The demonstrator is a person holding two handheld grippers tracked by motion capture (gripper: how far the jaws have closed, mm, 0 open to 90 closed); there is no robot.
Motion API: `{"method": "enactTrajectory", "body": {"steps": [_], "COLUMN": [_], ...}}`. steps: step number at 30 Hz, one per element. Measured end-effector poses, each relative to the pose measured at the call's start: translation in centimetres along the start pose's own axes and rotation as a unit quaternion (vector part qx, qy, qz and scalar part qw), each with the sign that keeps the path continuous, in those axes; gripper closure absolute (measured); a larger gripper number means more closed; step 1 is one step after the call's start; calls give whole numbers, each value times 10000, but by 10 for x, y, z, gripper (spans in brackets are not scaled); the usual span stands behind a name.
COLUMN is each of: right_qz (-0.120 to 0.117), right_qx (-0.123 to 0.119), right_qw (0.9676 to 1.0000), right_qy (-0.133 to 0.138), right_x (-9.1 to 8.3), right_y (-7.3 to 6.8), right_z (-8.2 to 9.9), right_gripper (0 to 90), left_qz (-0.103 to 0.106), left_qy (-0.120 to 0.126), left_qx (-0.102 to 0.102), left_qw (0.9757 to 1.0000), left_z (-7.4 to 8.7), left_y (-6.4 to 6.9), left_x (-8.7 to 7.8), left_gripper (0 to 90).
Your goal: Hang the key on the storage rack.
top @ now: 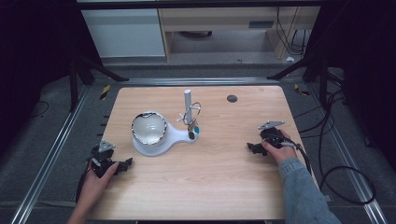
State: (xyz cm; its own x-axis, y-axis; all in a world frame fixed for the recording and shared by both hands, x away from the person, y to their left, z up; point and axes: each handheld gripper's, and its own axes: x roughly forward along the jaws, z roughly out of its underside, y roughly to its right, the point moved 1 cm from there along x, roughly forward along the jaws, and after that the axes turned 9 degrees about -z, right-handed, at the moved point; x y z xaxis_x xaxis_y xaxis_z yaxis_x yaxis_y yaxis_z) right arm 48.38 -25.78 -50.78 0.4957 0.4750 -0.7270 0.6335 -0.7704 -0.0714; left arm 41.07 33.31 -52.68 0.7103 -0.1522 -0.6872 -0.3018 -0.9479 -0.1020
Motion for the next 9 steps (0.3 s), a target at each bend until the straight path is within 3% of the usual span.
{"method": "enactTrajectory", "body": {"steps": [4, 9], "right_qz": [-9, 66], "right_qx": [57, 103], "right_qw": [9997, 9997], "right_qy": [236, 206], "right_x": [4, 5], "right_y": [-1, -2], "right_z": [4, 3], "right_gripper": [23, 2], "left_qz": [0, 0], "left_qy": [0, 1], "left_qx": [1, 0], "left_qw": [10000, 10000], "left_z": [0, 0], "left_y": [0, 0], "left_x": [0, 0], "left_gripper": [0, 0]}}
